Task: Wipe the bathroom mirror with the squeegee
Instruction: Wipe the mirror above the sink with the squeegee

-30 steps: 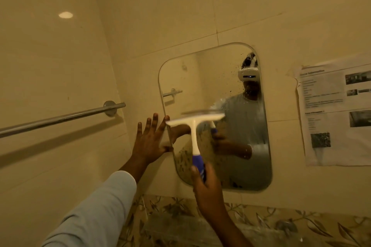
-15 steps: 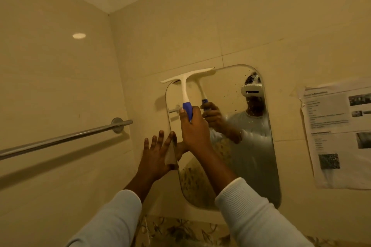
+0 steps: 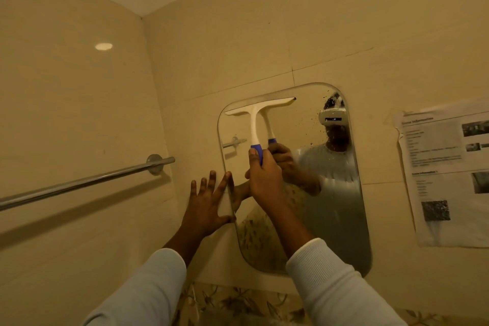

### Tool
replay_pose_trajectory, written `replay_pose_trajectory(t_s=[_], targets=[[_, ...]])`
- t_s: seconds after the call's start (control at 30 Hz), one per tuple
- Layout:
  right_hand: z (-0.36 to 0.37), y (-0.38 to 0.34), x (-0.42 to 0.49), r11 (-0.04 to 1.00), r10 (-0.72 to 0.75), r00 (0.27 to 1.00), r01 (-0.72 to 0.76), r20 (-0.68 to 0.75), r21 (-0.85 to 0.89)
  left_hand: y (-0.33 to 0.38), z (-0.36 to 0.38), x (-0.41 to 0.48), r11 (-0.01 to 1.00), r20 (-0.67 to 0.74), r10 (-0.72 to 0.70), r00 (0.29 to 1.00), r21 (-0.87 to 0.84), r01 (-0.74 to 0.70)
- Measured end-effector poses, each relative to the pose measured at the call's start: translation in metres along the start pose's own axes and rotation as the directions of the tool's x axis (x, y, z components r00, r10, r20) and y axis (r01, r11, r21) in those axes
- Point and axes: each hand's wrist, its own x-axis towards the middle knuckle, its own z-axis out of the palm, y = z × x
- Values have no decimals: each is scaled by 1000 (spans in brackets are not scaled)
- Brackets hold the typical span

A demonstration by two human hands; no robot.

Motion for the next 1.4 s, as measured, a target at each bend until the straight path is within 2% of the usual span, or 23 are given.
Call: replay_pose_trajectory(t_s=[0.27,0.47,0.63,0.8,0.93,1.0,1.1,1.17,1.3,1.4], targets=[[-25,40,-40,995,56,998,-57,12,79,-2,2,-1,1000,-7,19,1000,-6,-19],[-49,89,-98,981,183,983,-184,17,64,-1,0,-1,1000,-13,15,1000,-6,-15],[-61,122,-154,967,255,965,-256,-57,-1,-2,3,-1,1000,-19,14,1000,21,-13],[-69,154,-197,909,394,905,-409,-158,-80,-2,4,0,999,-17,8,1000,42,-7],[-60,156,-216,858,489,839,-512,-240,-40,-3,8,2,1000,-20,6,1000,30,-5],[-55,130,-207,899,422,873,-438,-244,-10,-4,10,2,1000,-28,6,1000,16,-6],[-46,73,-166,954,297,950,-293,-92,63,-7,11,2,1000,-34,23,999,-13,-24],[-39,38,-124,983,175,984,-172,-39,72,-8,12,3,999,-50,35,998,-22,-36],[-23,-11,-47,998,-39,999,39,4,50,-12,12,3,996,-125,73,990,-42,-78],[-12,-25,-16,995,-96,995,96,-1,28,-16,10,5,993,-110,107,988,-45,-112]])
